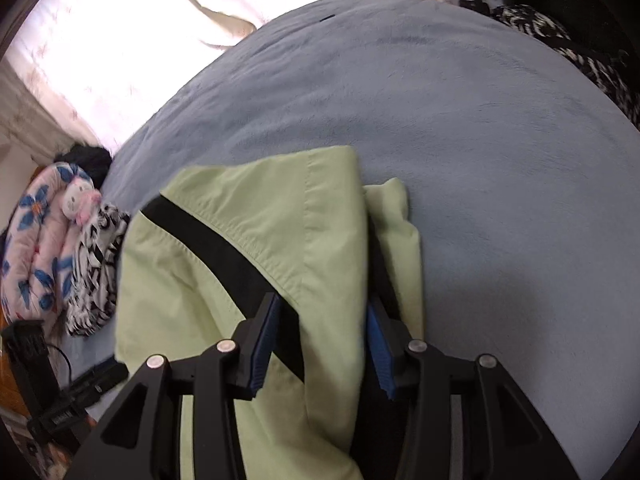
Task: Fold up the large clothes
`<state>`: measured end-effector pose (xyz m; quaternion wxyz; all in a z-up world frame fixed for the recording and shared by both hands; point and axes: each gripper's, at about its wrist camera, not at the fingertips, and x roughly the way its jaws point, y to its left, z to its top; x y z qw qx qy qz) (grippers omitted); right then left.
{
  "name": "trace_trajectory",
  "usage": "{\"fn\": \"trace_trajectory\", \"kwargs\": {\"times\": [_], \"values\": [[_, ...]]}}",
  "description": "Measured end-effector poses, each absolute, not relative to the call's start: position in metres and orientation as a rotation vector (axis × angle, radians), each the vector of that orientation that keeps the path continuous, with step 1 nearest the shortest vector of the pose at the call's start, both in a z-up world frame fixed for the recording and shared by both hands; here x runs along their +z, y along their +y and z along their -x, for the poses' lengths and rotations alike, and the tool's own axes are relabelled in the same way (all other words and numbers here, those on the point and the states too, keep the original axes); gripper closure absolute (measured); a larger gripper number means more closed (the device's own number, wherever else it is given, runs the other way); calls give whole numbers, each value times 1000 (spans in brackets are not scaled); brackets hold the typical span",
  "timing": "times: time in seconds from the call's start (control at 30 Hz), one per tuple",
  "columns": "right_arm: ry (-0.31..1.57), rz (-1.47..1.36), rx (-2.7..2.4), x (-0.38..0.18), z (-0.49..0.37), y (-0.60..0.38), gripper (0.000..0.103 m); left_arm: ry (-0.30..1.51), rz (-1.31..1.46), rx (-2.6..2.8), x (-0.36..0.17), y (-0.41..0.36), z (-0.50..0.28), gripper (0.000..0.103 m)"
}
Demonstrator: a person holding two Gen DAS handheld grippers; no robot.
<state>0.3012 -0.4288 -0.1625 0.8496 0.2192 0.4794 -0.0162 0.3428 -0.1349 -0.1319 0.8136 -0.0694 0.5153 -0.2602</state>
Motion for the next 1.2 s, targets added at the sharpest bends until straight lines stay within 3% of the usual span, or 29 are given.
{"fn": "trace_trajectory", "kwargs": {"times": [0.2, 0.4, 0.5, 0.63, 0.8, 1.0, 1.13, 1.2], "values": [[897, -200, -162, -134, -296, -417, 100, 1087, 120, -569, -133, -146, -346, 26], [1034, -192, -194, -181, -313, -430, 99, 1114, 120, -575, -151, -163, -350, 26], [1037, -218, -194, -178, -312, -430, 98, 1117, 131, -570, -150, -162, -351, 26], [1016, -232, -213, -150, -304, -428, 84, 1065, 2, -542, -136, -169, -344, 26], [881, -187, -155, -105, -297, -399, 79, 1003, -75, -528, -110, -176, -337, 27], [876, -218, -28, -105, -337, -358, 79, 929, -54, -539, -78, -189, -346, 44], [951, -282, -31, -137, -367, -365, 79, 969, -48, -510, -92, -201, -369, 57], [984, -242, -120, -151, -374, -374, 80, 976, -41, -484, -102, -198, -377, 57]]}}
